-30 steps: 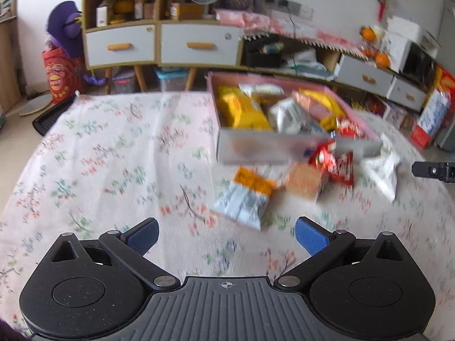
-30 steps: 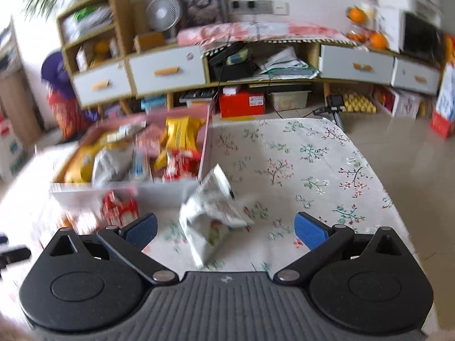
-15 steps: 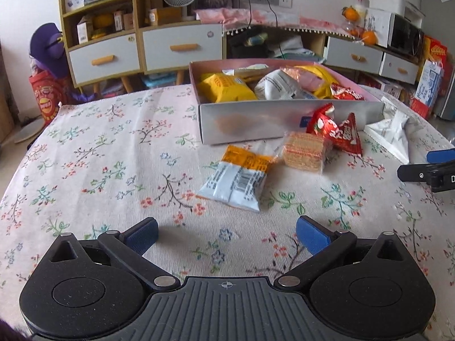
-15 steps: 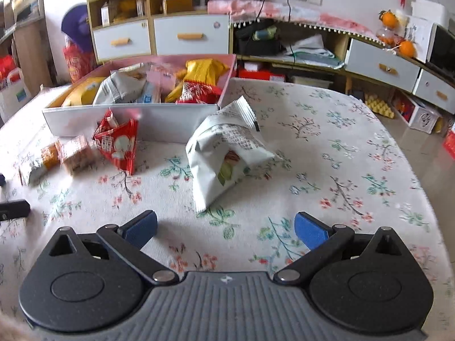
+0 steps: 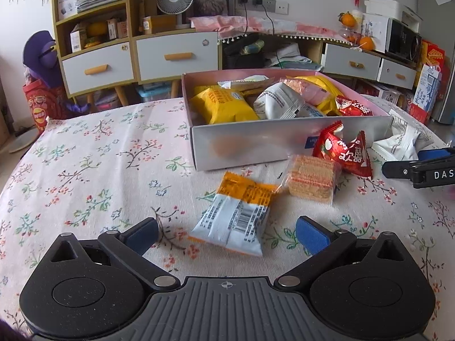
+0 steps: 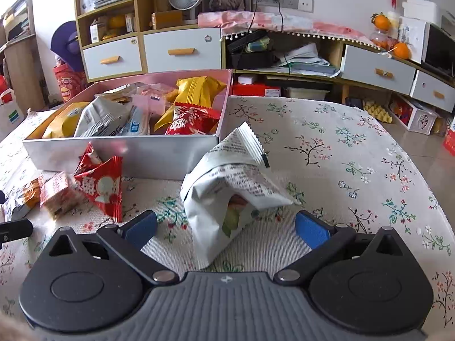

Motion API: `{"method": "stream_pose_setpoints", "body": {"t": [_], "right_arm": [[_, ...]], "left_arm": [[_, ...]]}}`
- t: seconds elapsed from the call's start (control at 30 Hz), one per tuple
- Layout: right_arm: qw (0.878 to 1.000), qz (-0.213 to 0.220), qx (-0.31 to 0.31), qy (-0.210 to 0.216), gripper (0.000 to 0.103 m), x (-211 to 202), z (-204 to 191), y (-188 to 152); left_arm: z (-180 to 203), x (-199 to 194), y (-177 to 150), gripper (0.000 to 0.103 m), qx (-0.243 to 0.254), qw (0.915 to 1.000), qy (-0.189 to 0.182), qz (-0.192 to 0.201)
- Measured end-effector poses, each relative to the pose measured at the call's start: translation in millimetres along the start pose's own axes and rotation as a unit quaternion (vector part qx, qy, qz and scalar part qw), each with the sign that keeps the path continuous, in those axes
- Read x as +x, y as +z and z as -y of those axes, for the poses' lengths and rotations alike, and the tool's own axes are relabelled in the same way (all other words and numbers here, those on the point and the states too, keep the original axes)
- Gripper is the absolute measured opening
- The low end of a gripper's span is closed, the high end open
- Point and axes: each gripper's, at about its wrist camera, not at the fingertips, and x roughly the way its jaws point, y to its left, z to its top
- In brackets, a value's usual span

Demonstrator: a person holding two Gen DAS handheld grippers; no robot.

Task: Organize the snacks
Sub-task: 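Grasp the orange-white packet with the left tool while the right tool grasps the white paper-wrapped snack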

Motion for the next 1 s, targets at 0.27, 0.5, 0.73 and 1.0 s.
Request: {"method": "stream_pose_setpoints", "body": {"t": [0.27,0.5,0.73,1.0], "right_arm": [[1.0,-0.005,0.001,-0.01,0.097,2,-1,6],[1.0,-0.008,0.005,-0.01,0.072,0,0,11],[1.0,-0.012,-0.001,-0.006,0.055,-2,2,16],[1.0,-0.008,0.0,0.001,0.052,-11,8,23]], "left_arm": [[10,-1,10,0.076,0.012,0.9998,-0.013,-0.01],[22,-5,15,0.042,0.023,0.9994,-0.013,-0.02],[25,-7,17,0.036,0.023,0.9992,-0.005,-0.031],[23,-14,19,0.036,0.016,0.9987,-0.01,-0.047]]}}
